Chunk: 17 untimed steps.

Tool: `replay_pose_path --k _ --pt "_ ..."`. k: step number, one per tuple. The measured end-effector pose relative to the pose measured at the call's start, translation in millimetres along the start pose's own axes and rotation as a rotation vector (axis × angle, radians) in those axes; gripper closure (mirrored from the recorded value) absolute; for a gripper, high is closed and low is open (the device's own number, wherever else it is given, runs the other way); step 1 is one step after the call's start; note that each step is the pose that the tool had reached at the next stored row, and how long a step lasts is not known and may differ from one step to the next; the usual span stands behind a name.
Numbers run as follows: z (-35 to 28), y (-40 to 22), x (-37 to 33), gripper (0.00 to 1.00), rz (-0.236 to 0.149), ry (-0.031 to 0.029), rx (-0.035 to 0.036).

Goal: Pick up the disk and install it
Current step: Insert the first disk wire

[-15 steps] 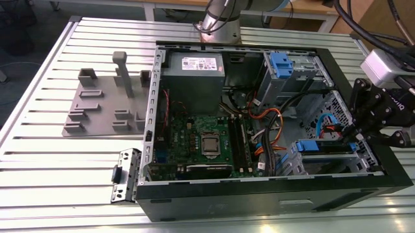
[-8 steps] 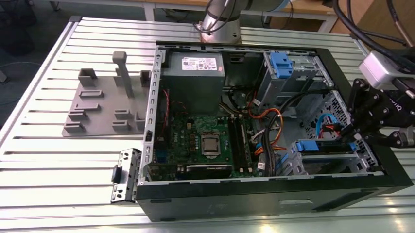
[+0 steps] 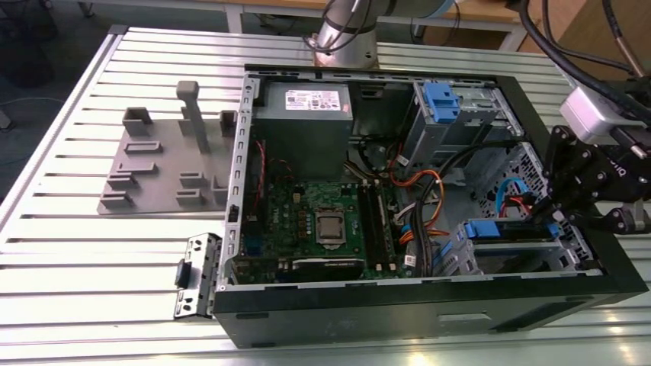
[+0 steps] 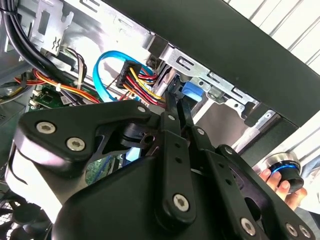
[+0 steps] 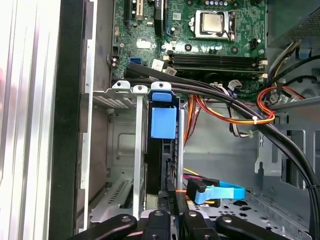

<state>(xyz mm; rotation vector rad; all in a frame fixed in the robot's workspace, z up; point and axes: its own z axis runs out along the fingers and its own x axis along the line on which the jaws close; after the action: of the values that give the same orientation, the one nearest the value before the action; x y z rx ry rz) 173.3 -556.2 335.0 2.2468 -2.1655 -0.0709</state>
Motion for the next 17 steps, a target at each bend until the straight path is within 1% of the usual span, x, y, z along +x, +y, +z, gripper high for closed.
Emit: replay_pose_path --k 1,5,8,10,11,13,17 --pt "1.0 0.2 0.0 0.84 0.0 -0.0011 -0.0001" --pt "1.6 1.7 0.1 0.84 0.0 -0.0005 0.0" --pt "2.6 4.5 0.1 0.84 0.0 -0.0003 0.0" --pt "4.3 5.8 0.1 0.84 0.0 0.0 0.0" --pt "6.2 6.5 0.1 0.84 0.0 0.0004 -0.0001" --pt "8.3 6.7 0.1 0.84 0.0 0.0012 0.0001" --pt "9.6 6.8 0.1 0.84 0.0 -0.0003 0.0"
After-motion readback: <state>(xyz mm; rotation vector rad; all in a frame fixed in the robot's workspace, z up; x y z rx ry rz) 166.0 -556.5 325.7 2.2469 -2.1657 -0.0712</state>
